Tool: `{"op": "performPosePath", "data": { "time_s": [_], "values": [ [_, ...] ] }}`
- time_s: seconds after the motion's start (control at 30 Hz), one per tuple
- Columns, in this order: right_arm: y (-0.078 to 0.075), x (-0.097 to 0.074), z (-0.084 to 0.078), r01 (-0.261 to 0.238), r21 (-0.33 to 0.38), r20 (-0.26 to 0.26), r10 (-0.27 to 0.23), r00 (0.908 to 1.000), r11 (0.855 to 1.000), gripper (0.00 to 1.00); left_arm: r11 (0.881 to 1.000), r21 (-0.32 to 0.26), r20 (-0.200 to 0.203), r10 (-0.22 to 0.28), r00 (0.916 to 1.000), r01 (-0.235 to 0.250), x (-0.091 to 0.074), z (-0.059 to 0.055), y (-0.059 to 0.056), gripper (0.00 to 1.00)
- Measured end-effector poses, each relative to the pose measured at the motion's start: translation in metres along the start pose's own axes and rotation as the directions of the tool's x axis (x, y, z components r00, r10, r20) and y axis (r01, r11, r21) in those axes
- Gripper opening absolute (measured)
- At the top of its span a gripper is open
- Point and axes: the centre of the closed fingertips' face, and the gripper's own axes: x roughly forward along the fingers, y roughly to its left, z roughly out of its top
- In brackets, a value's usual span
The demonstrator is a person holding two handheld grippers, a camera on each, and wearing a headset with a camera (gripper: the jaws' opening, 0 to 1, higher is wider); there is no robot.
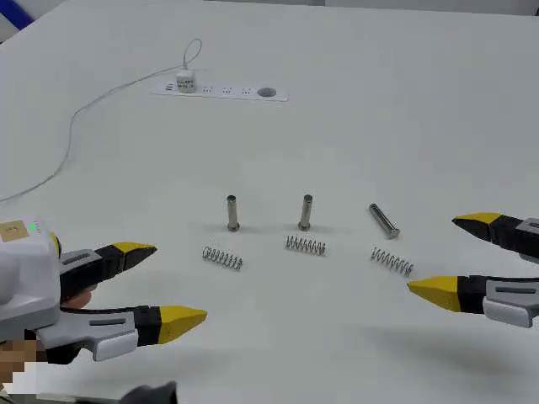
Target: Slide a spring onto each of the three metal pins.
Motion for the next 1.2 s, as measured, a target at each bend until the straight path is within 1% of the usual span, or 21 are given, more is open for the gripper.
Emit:
{"op": "performPosePath", "data": {
  "time_s": [0.6,0.87,1.1,1.2],
  "values": [
    [-0.003,-0.001,-0.004,0.017,0.025,-0.005,-0.017,0.9999,1.0,0.67,1.0,-0.001,-0.009,0.0,1.0,0.0,0.0,-0.003,0.0,0.73],
    [-0.012,0.0,0.001,0.035,0.048,-0.002,-0.035,0.9994,0.998,0.61,1.0,-0.002,-0.01,0.007,0.9999,-0.007,-0.001,-0.003,0.001,0.73],
    [-0.016,0.005,0.006,0.039,0.057,-0.009,-0.039,0.9992,0.998,0.56,1.0,-0.003,-0.009,0.011,0.9999,-0.011,-0.002,-0.002,0.001,0.73],
    [-0.021,0.007,0.01,0.048,0.06,-0.019,-0.047,0.9987,0.997,0.52,1.0,-0.003,-0.011,0.011,0.9999,-0.011,-0.001,-0.003,0.001,0.73]
  ]
}}
